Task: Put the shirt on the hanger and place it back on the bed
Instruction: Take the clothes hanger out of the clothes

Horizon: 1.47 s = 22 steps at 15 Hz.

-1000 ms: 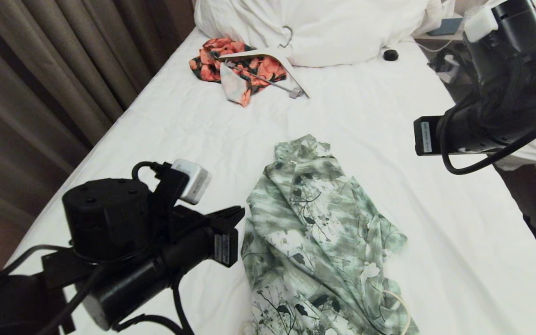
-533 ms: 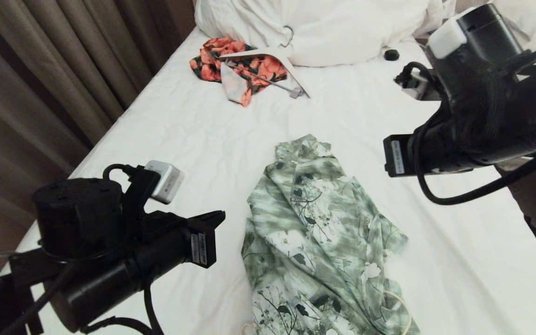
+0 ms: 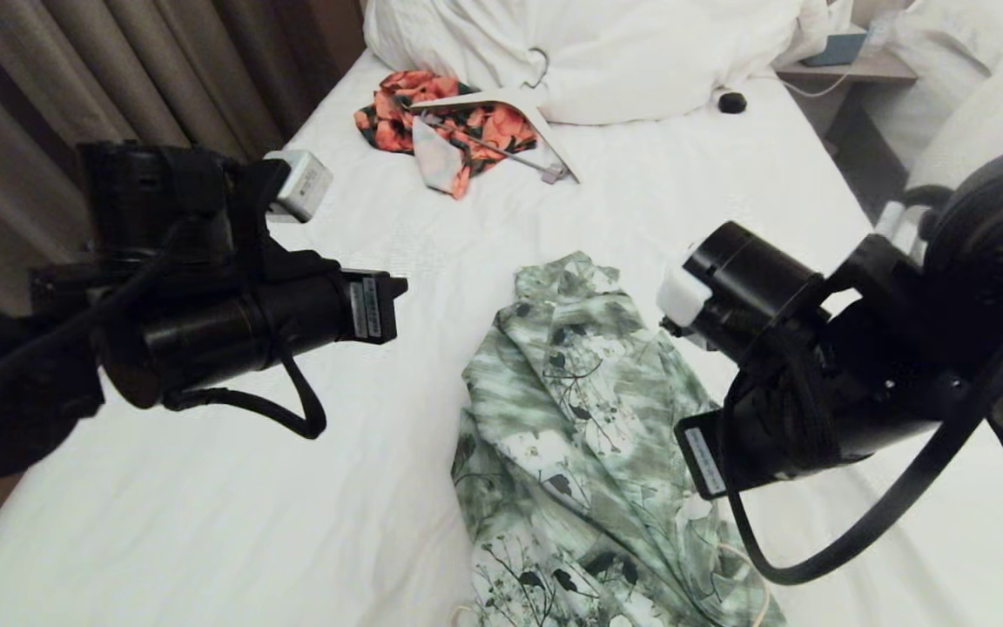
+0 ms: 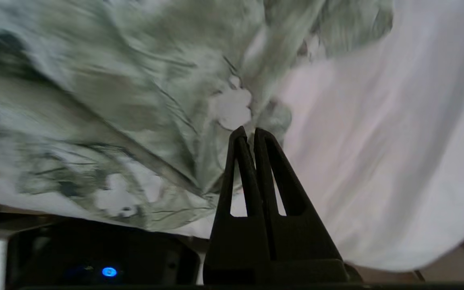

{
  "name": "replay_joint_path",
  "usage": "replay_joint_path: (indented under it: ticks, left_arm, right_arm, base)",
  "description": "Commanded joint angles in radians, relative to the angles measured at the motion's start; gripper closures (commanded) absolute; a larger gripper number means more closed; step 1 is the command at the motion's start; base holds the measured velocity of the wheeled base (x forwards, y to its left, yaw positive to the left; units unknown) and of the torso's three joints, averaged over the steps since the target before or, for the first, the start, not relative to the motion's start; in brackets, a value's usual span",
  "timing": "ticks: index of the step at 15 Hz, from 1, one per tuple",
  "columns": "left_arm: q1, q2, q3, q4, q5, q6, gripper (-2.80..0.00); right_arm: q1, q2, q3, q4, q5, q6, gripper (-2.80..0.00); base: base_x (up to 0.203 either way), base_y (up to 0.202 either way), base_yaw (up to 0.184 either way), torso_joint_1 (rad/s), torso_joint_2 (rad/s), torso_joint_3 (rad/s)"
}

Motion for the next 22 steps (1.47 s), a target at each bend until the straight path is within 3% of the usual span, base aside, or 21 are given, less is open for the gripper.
replay_joint_path:
  ticks: [1, 6, 7, 13, 20, 22]
  left_arm:
    - [0.022, 0.038, -0.026, -0.001, -0.001, 0.000, 0.00]
    - [0.038, 0.045, -0.039, -0.007, -0.001, -0.003, 0.00]
    - [0.044, 0.045, -0.039, -0.007, -0.001, -0.003, 0.00]
    - [0.055, 0.047, -0.043, -0.008, -0.003, -0.005, 0.00]
    - [0.057, 0.050, -0.045, -0.009, -0.004, -0.005, 0.00]
    - [0.057, 0.048, -0.046, -0.010, -0.004, -0.005, 0.00]
  right_arm:
    - [0.002, 0.009, 0.062, 0.002, -0.004, 0.005, 0.00]
    - [0.008, 0.034, 0.163, -0.013, -0.013, 0.002, 0.00]
    - [0.008, 0.040, 0.183, -0.025, -0.013, 0.001, -2.80]
    - [0.008, 0.082, 0.275, -0.131, -0.016, 0.002, -2.80]
    - [0.003, 0.100, 0.297, -0.133, -0.097, 0.001, -2.80]
    - [0.003, 0.110, 0.297, -0.133, -0.170, 0.002, -2.80]
  base:
    - [0.000, 0.000, 0.000, 0.000, 0.00, 0.000]
    - [0.000, 0.000, 0.000, 0.000, 0.00, 0.000]
    - [0.000, 0.000, 0.000, 0.000, 0.00, 0.000]
    - [0.000, 0.000, 0.000, 0.000, 0.00, 0.000]
    - [0.000, 0.000, 0.000, 0.000, 0.00, 0.000]
    - [0.000, 0.000, 0.000, 0.000, 0.00, 0.000]
